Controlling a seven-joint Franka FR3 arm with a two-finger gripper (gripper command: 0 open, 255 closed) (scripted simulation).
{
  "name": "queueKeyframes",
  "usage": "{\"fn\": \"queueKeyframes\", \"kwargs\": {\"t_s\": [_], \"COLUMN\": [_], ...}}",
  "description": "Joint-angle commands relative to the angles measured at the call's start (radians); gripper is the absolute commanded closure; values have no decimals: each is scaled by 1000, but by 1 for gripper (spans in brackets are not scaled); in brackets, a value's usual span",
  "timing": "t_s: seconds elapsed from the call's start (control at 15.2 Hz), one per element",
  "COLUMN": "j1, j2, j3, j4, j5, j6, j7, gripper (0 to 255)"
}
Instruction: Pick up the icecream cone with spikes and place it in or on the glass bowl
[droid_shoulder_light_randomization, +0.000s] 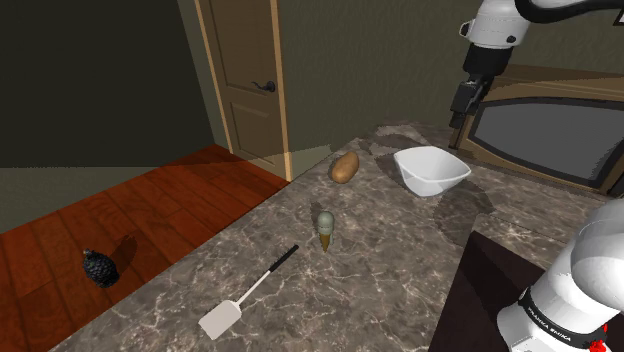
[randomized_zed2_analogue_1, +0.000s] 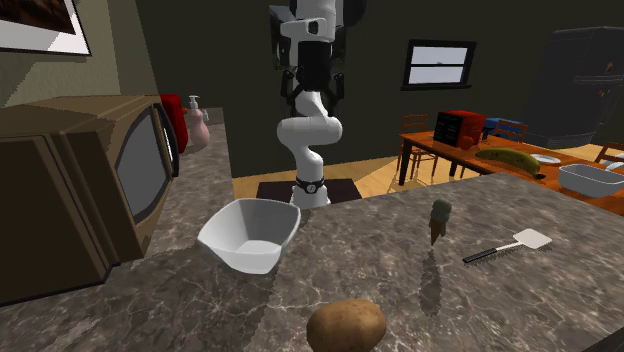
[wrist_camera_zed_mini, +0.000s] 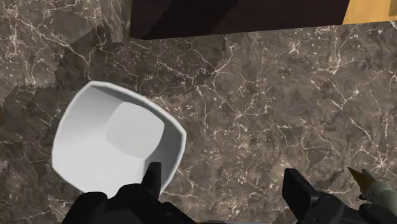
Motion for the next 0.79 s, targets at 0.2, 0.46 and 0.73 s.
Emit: {"fn": "queueKeyframes", "kwargs": {"t_s": [0.2,0.46,0.73], "j1": [24,52,77], "j2": [53,136,235], "j3": [59,136,212], "j4": [0,15,47], "j5": [21,44,56], "j6": [34,78,120], "j7": [53,123,194], "gripper": [0,0,0]}}
